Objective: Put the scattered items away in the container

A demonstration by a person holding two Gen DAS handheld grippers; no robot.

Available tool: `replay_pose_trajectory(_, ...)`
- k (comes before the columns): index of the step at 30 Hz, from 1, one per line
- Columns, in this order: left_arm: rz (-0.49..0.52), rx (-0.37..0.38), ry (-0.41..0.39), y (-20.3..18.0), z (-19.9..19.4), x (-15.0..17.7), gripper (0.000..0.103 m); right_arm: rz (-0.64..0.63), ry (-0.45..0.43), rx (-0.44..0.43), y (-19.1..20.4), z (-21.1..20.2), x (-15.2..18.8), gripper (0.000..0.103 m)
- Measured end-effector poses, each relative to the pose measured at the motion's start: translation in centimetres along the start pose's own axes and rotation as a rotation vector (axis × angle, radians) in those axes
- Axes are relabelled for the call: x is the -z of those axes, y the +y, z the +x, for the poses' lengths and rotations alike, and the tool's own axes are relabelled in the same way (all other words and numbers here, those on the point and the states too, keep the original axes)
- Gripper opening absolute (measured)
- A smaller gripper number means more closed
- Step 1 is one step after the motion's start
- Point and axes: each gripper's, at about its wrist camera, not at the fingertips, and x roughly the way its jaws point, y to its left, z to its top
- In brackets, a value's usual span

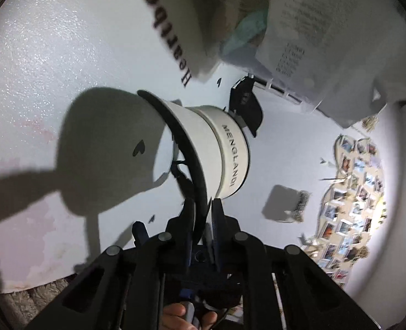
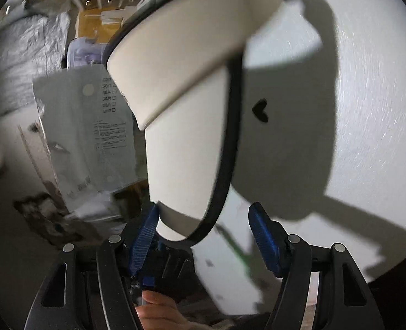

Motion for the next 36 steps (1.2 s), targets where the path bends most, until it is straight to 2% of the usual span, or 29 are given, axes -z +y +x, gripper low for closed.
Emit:
replay_pose_trajectory(1,-0.003,0.002,0.010,0.1,0.2,0.1,0.013,0.038,-0.002,-0.037,-0.4,0.0,0.0,0.066)
replay_pose_trajectory(5,0.002,-0.018,0.020,0.1,0.8,0.4,0.013,0.091,-0.026,-0.139,-0.4,-0.4,-0.3,0.035)
replay_pose_trajectory(6,0.014,-0.021,0.023,0.0,0.8,0.4,0.013,0.093,-0.036,-0.148,-0.2,-0.4,-0.3,0.035)
replay_pose_trajectory(10,0.069,-0.045,0.030,-1.0,1.2,0.7,0.013,0.125,-0.085,-0.222,0.5,-1.1,-0.9,0.023)
replay_pose_trajectory(12,0.082,-0.057,0.025,-1.3,1.2,0.7,0.021,0.153,-0.090,-0.268,0.7,-1.4,-1.3,0.018)
replay_pose_trajectory(13,0.078,-0.065,0.019,-1.2,1.2,0.6,0.032,0.167,-0.093,-0.290,0.7,-1.5,-1.5,0.016)
replay_pose_trajectory(14,0.070,-0.067,0.014,-1.1,1.1,0.5,0.049,0.174,-0.097,-0.304,0.9,-1.6,-1.7,0.014)
replay_pose_trajectory(16,0.032,-0.054,-0.001,-0.5,1.0,0.1,0.056,0.187,-0.106,-0.330,1.2,-1.8,-2.2,0.013)
replay_pose_trajectory(21,-0.059,-0.017,-0.007,1.0,1.5,-0.6,0.056,0.253,-0.122,-0.393,0.3,-3.1,-2.9,0.011)
replay_pose_trajectory(25,-0.096,0.031,0.003,1.3,2.9,-0.6,0.055,0.281,-0.125,-0.410,-0.3,-3.6,-3.2,0.011)
replay_pose_trajectory(27,-0.101,0.056,0.000,1.1,3.4,-0.7,0.045,0.292,-0.130,-0.416,-0.6,-3.9,-3.2,0.011)
replay_pose_trajectory(29,-0.098,0.067,0.001,0.9,3.7,-0.9,0.040,0.304,-0.139,-0.424,-0.9,-4.3,-3.4,0.012)
replay_pose_trajectory(36,-0.109,0.087,0.039,1.0,5.3,-0.4,0.034,0.347,-0.174,-0.467,-2.2,-6.4,-3.9,0.011)
